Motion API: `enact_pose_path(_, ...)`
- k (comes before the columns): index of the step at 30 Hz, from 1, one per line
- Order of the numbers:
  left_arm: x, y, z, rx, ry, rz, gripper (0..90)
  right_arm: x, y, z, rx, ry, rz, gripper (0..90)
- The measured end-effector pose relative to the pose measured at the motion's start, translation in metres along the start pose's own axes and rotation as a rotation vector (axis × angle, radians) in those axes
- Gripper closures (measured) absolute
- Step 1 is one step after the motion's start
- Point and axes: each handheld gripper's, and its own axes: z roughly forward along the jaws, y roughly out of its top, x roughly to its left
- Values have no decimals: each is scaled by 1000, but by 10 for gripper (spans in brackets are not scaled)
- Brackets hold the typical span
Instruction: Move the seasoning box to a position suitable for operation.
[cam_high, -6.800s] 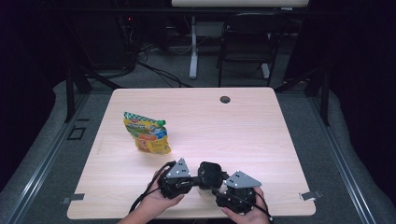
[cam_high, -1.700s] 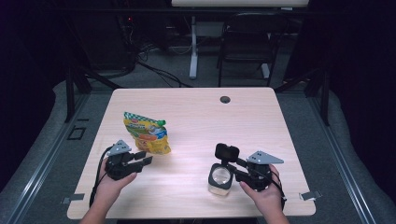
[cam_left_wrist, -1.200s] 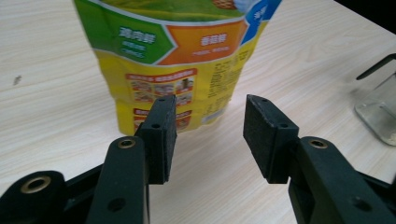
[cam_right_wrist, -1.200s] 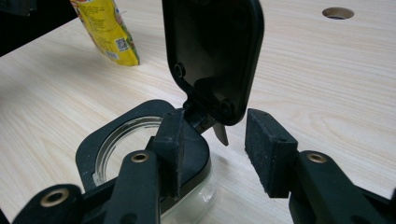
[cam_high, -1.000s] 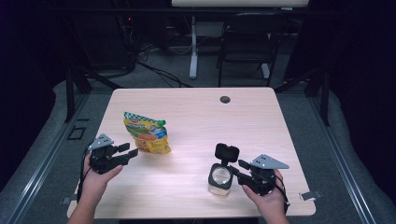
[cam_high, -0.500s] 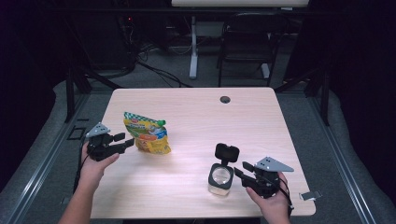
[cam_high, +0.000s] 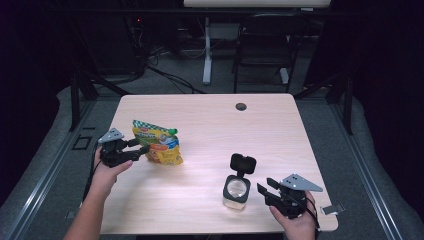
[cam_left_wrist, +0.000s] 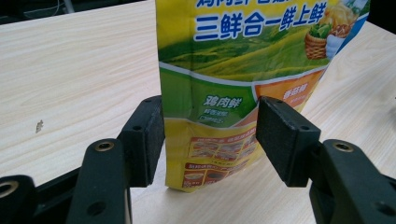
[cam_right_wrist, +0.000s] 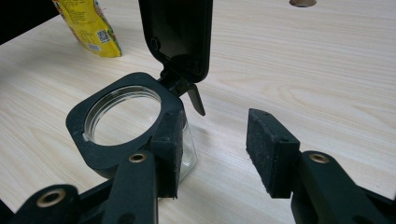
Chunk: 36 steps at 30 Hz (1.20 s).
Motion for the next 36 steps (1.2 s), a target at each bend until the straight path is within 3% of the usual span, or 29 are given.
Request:
enact_pose_path(7, -7, -1, -5, 19, -21, -2, 462, 1, 2, 1, -15, 15, 7, 558)
enact_pose_path(12, -14, -5, -13, 20, -55, -23, 504, 4, 5, 5, -14, 28, -14, 557)
enact_pose_path(21, -32, -5, -23, 11, -83, 8, 565, 7, 10, 13, -12, 55, -24, 556)
enact_pose_path(25, -36, -3, -22, -3, -98, 1, 596, 7, 11, 15, -8, 60, -26, 556)
enact_pose_path(29, -34, 3, -18, -26, -82, -1, 606, 7, 10, 16, -10, 64, -20, 556)
enact_pose_path(36, -31, 6, -6, -11, -95, -9, 609, 7, 7, 14, -7, 52, -14, 555)
